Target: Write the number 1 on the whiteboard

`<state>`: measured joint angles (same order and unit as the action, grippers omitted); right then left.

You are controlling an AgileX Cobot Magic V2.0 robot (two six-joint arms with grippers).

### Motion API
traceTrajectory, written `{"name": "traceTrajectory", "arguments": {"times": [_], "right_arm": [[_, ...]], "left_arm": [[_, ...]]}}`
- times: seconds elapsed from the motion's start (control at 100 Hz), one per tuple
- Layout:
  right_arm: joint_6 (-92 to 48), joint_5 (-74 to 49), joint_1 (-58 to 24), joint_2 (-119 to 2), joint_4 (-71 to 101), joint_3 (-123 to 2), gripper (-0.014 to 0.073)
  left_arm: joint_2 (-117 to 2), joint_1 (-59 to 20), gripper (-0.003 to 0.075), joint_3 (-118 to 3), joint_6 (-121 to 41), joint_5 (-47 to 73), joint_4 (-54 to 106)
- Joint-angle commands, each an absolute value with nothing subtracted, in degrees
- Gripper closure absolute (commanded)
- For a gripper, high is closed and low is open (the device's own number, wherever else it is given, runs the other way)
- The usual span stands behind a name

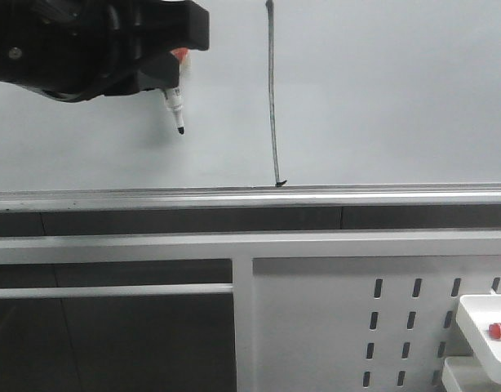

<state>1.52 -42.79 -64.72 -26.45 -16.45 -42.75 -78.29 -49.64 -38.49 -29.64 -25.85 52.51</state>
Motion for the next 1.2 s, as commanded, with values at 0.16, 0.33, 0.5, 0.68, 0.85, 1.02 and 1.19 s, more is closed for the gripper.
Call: {"name": "traceTrajectory", "arguments": {"times": [0.16, 0.33, 0.5, 0.68, 0.85, 1.02, 1.19], "right_arm": [[1.6, -38.9, -64.9, -26.8, -18.0, -44.0, 0.0643], [1.7, -38.9, -64.9, -26.8, -18.0, -44.0, 0.0643], [3.5, -38.9, -64.9, -26.8, -18.0, -44.0, 0.0643], [3.9, -38.9, -64.9, -26.8, -18.0, -44.0, 0.0643], [3.9, -38.9, -64.9, -26.8, -18.0, -44.0, 0.0643], [3.9, -38.9, -64.9, -26.8, -18.0, -44.0, 0.0643], [3.9, -38.9, -64.9, -26.8, -18.1, -44.0, 0.0643]], "left_arm": [[-75.3, -48.0, 0.0740, -44.4, -29.3, -21.6, 53.4], [-76.8, -44.2, 0.0740, -48.8, -29.3, -13.1, 53.4], [-78.0, -39.3, 0.0740, -50.9, -29.3, -6.5, 53.4], [-78.0, -37.8, 0.0740, -52.0, -29.3, -4.8, 53.4], [-78.0, -37.8, 0.0740, -52.1, -29.3, -4.8, 53.4], [-78.0, -37.8, 0.0740, -52.1, -29.3, -5.7, 52.9], [-78.0, -37.8, 0.0738, -52.1, -29.6, -5.8, 52.3]]}}
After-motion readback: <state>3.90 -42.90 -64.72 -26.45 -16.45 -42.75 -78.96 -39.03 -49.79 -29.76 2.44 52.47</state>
